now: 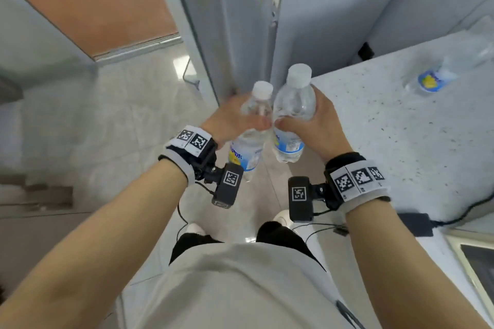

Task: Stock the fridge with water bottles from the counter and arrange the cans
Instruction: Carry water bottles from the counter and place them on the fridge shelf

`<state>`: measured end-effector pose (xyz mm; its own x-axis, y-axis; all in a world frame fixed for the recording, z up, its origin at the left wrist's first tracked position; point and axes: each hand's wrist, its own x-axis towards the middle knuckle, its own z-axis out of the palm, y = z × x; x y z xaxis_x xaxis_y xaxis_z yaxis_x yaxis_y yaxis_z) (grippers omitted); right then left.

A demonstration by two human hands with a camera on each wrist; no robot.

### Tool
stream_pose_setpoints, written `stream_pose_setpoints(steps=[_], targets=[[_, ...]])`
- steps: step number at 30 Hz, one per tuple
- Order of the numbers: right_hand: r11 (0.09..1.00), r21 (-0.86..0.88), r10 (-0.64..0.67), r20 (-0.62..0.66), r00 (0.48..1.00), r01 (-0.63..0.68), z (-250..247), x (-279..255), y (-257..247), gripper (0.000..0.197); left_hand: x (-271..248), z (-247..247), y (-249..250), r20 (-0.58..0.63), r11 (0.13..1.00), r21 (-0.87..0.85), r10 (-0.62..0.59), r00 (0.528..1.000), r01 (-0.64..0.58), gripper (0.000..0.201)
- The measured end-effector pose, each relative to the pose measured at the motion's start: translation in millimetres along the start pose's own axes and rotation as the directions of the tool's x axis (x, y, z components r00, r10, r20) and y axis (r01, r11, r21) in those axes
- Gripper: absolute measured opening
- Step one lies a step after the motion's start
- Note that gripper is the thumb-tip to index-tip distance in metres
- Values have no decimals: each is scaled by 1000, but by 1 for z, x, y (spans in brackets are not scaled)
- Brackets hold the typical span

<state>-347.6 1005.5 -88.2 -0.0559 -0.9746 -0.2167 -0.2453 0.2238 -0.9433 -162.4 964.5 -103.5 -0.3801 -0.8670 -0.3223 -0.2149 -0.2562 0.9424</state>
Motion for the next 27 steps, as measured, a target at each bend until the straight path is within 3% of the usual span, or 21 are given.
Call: stream_pose_setpoints(steps=[4,10,15,21,27], targets=[[999,-3,-37,87,996,37,68,-3,-26,37,-52,-64,-23,-10,999,2,48,999,-48,52],[997,15,-79,122,989,78,185,-12,-62,37,-110,-183,-48,-232,991,-119,33,972,-62,34],[987,-62,-138,116,984,146,283,6,-80,48,-136,-272,-60,-355,982,-141,66,932,-123,33],[985,-52,-158,108,982,164,363,64,-108,43,-114,-367,-58,-442,982,-86,113,890,-168,31],[989,-18,-146,67,987,147,413,167,-124,44,-40,-450,-49,-428,984,-39,141,893,-174,30]])
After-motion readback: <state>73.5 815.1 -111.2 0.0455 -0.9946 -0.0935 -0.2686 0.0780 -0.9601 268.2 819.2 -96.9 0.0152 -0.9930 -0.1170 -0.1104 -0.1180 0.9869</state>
